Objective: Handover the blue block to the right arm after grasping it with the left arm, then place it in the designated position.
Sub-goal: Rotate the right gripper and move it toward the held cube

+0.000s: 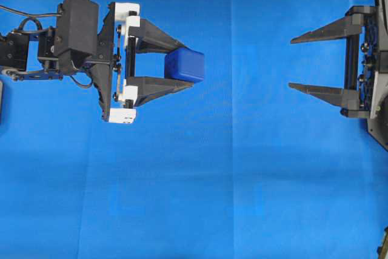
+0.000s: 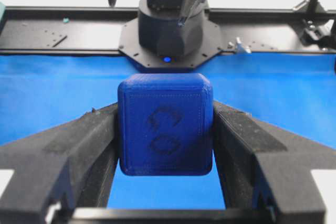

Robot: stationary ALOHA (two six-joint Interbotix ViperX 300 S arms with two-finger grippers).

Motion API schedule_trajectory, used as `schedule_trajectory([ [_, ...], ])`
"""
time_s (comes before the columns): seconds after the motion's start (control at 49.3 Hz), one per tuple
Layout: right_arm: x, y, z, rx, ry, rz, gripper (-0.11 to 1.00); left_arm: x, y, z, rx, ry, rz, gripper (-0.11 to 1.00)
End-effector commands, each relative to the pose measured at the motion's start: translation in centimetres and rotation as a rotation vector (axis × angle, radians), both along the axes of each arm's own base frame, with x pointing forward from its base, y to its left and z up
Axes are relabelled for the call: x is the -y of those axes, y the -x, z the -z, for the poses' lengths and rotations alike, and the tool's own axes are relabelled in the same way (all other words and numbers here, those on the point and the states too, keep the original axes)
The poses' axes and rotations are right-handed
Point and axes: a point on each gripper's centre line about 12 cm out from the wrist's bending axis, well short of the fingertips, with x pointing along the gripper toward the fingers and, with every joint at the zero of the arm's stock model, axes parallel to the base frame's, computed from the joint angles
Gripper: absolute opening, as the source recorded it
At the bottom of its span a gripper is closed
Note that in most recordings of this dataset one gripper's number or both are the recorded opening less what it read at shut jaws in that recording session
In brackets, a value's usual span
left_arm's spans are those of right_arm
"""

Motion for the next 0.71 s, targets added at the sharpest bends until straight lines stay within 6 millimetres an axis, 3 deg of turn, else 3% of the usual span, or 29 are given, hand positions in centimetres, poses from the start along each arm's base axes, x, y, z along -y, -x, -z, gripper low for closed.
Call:
schedule_trajectory([
  [0.0,-0.1,-0.4,-1.4,0.032,0.103,-0.017,0.93,0.1,0.0,-0.9,0.028,0.003,0.001,0.46],
  [0.345,-0.6,-0.5,-2.9,0.053,0.618,-0.079,0.92,0.0,0.0,-0.9,0.028,0.007,0.0,0.46],
  [0.689,-1.0,-0.5,-2.8,0.032,1.163,-0.139,0.91,0.0,0.1,-0.9,0.026,0.007,0.0,0.46],
])
